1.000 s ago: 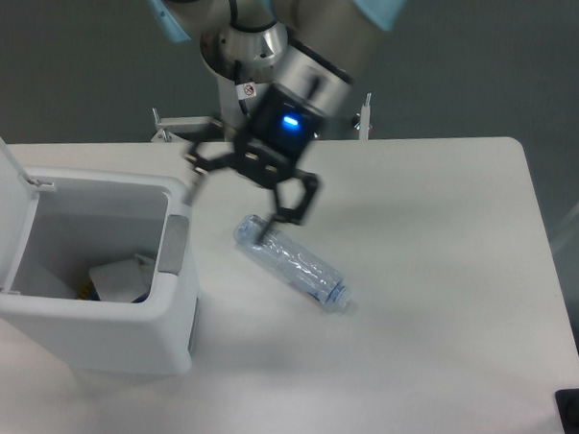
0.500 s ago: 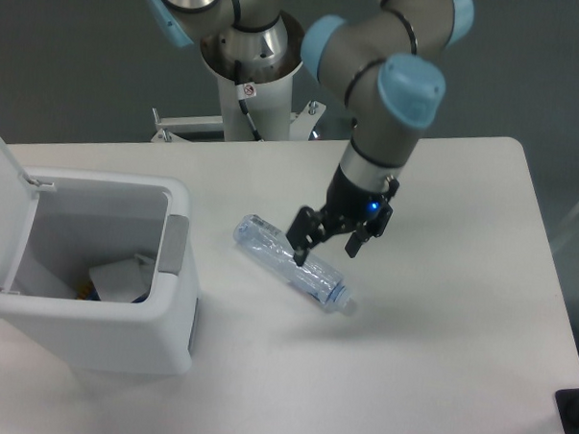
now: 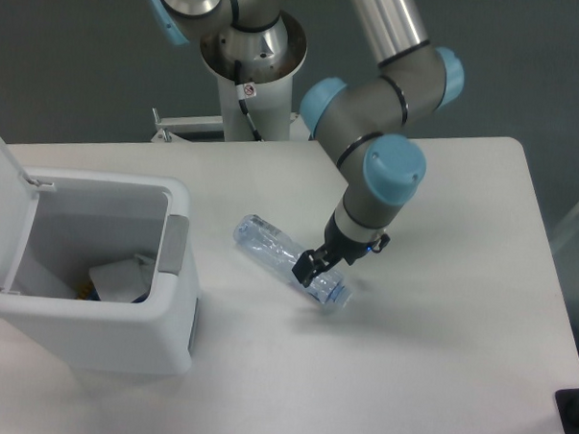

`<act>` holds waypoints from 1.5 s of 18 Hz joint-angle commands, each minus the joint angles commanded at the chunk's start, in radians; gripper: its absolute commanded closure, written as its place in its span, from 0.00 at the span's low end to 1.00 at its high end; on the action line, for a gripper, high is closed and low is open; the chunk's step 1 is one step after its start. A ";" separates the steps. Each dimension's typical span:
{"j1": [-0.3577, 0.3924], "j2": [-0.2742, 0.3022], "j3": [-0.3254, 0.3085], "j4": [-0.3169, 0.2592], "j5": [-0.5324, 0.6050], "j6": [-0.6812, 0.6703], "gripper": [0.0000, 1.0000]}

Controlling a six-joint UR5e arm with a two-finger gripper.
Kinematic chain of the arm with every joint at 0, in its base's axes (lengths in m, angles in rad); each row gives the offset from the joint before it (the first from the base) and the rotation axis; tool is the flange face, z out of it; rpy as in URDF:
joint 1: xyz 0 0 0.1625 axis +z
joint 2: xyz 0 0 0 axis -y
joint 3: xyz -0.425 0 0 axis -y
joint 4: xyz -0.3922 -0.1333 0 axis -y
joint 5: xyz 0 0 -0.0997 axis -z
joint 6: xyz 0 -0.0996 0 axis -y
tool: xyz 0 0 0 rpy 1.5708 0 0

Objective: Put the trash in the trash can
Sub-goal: 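Grasp the bottle by its cap end and lift it, then carry the bottle over the trash bin and open the gripper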

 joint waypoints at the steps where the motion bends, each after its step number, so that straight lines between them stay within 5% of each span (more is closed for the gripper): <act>1: -0.012 -0.008 0.000 0.002 0.000 -0.008 0.00; 4: -0.023 -0.032 0.003 0.005 0.029 -0.046 0.05; 7: -0.037 -0.051 0.014 0.011 0.067 -0.064 0.38; 10: -0.038 -0.049 0.028 0.032 0.069 -0.061 0.55; 18: -0.038 -0.011 0.144 0.038 0.057 -0.006 0.58; 27: -0.034 0.040 0.379 0.058 -0.165 0.172 0.58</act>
